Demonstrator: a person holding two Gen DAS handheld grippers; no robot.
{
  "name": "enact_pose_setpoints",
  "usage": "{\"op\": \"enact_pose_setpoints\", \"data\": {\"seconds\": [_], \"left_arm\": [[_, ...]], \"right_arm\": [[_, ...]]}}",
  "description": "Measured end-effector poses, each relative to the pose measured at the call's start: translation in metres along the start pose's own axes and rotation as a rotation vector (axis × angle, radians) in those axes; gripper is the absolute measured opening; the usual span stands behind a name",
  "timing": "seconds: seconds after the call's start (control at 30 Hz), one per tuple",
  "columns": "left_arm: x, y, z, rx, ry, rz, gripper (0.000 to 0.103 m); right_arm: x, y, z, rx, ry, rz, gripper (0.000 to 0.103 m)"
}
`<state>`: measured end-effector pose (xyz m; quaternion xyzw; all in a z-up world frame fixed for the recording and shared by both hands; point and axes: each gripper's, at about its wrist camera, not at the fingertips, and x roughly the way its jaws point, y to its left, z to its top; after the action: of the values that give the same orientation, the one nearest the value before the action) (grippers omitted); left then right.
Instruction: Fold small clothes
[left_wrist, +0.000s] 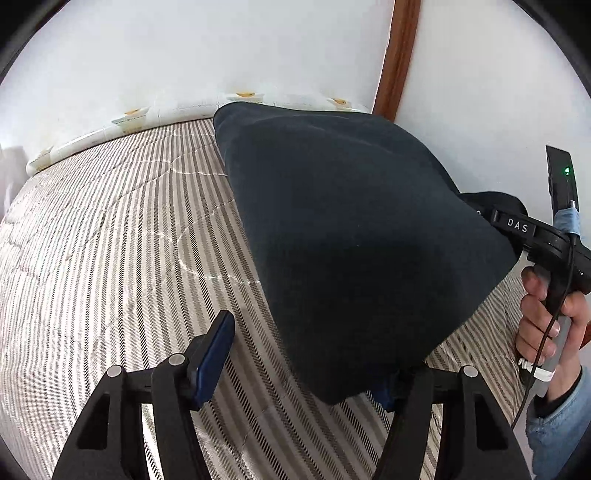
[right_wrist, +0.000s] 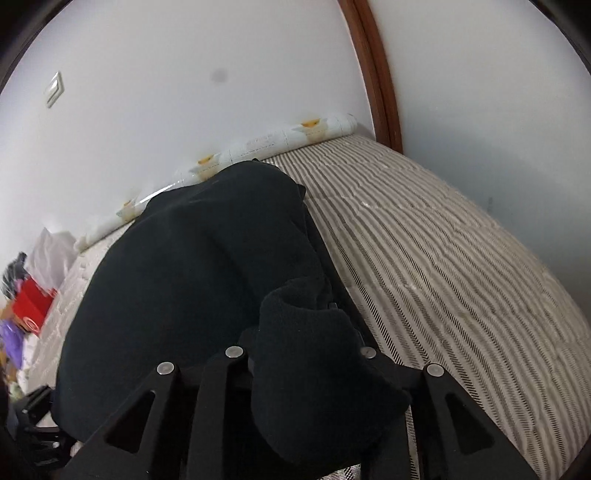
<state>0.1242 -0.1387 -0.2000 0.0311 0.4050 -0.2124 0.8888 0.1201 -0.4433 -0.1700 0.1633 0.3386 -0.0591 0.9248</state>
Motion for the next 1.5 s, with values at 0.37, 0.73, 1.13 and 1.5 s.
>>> {"op": "enact_pose_setpoints", "data": {"seconds": [0.37, 0.73, 1.13, 1.5], "left_arm": [[0.003, 0.011, 0.001, -0.032, 0.009, -0.037, 0.06], [0.008, 0.006, 0.004, -0.01, 0.014, -0.011, 0.062], [0.01, 0.01, 0.007, -0.03, 0.01, -0.023, 0.062], [-0.005, 0.018, 0.021, -0.08, -0.062, 0.059, 0.019]], "right_arm": [[0.004, 0.006, 0.001, -0.003, 0.005, -0.036, 0.03], [0.005, 0.006, 0.001, 0.026, 0.0, -0.087, 0.031], [0.007, 0.003, 0.0, 0.056, 0.004, -0.121, 0.04], [0.019, 0.044, 0.007, -0.066, 0.004, -0.123, 0.014]]}}
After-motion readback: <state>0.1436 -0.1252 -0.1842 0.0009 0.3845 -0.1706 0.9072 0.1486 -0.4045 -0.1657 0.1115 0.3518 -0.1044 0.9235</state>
